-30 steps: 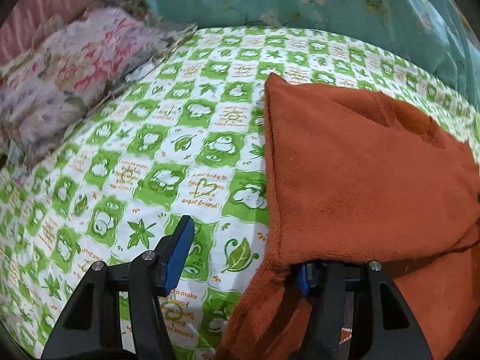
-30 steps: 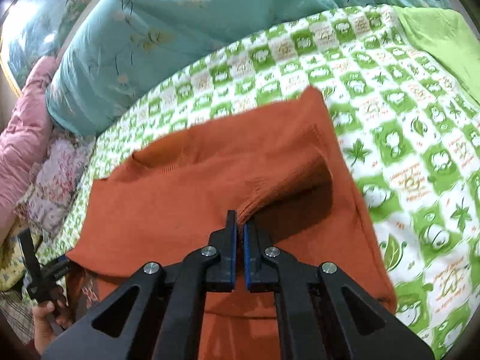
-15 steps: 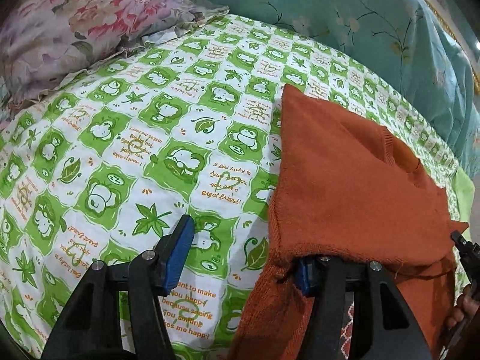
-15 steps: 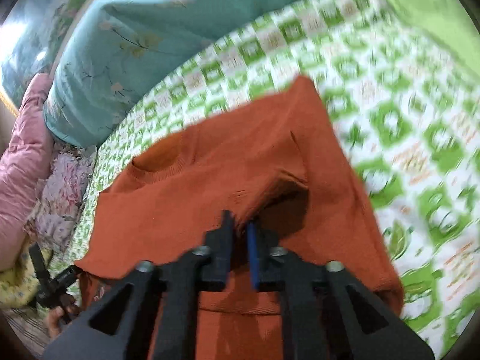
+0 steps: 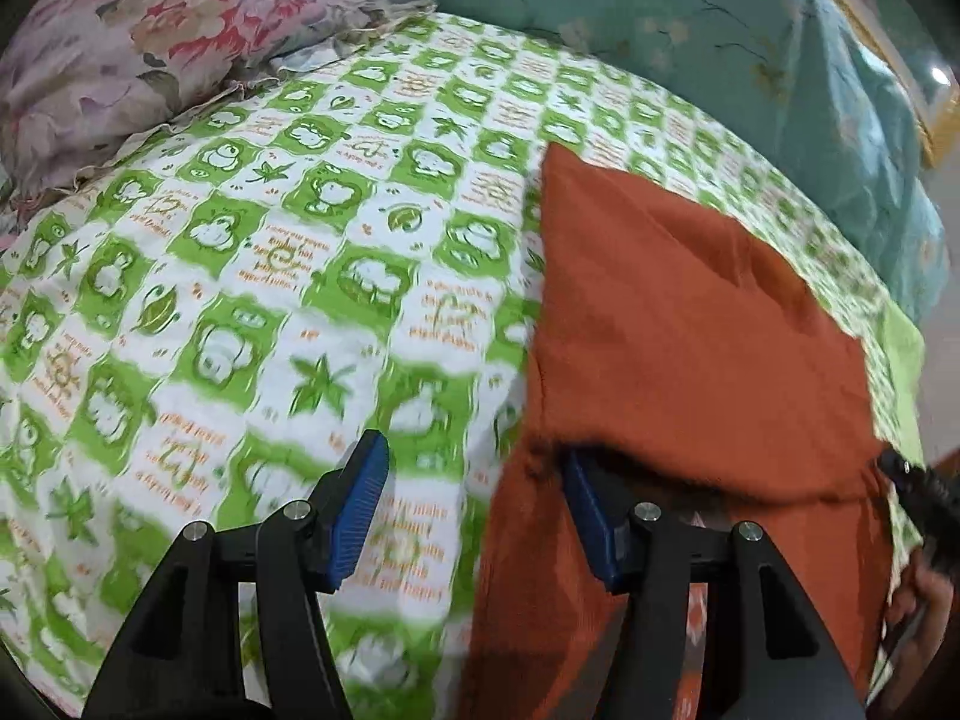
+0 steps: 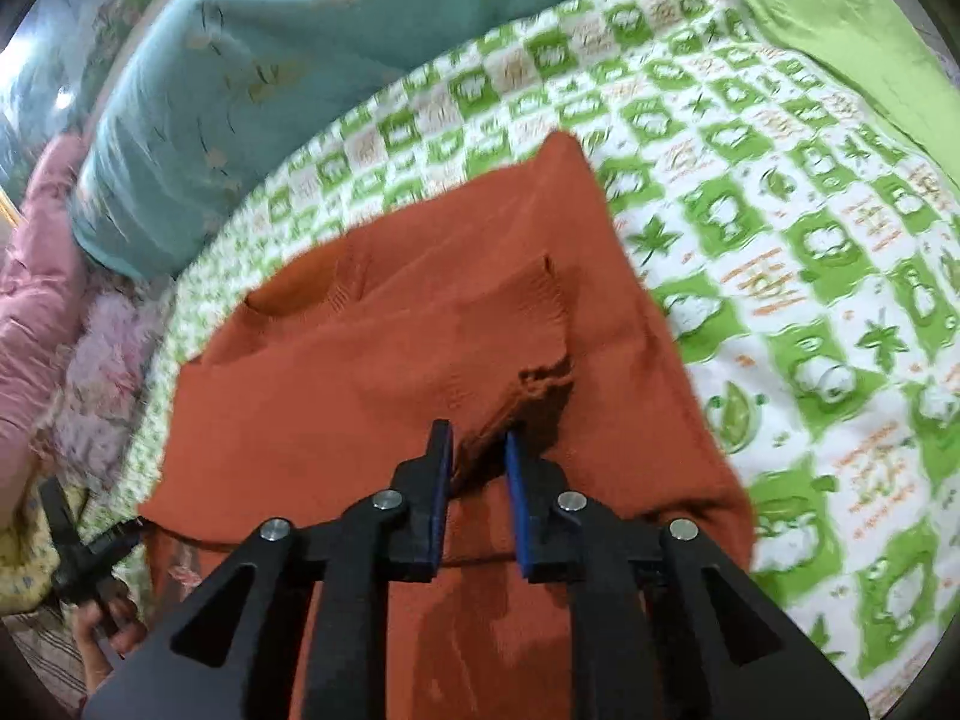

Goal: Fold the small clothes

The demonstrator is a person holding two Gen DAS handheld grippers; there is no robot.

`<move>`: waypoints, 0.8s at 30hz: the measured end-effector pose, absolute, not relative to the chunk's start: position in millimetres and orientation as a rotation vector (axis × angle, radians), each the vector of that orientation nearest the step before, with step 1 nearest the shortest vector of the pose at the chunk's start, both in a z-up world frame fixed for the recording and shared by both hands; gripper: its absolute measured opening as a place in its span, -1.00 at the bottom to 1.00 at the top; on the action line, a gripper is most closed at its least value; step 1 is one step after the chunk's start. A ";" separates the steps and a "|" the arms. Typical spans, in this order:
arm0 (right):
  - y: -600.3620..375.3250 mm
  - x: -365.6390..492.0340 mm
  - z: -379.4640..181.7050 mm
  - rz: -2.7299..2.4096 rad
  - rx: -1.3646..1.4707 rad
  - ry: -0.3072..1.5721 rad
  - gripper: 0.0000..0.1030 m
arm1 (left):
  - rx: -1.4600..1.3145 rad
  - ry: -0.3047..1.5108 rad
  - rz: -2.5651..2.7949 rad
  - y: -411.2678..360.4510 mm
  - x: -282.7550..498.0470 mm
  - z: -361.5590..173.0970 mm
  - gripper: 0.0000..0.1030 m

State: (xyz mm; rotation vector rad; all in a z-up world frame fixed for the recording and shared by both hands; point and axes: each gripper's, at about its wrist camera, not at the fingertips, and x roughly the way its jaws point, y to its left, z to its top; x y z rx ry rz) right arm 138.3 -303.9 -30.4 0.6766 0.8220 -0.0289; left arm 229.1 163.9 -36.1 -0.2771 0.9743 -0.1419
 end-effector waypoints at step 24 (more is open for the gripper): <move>-307.0 -48.3 -31.2 0.122 0.710 0.875 -0.10 | -0.202 1.054 -0.350 161.7 40.4 -39.4 0.30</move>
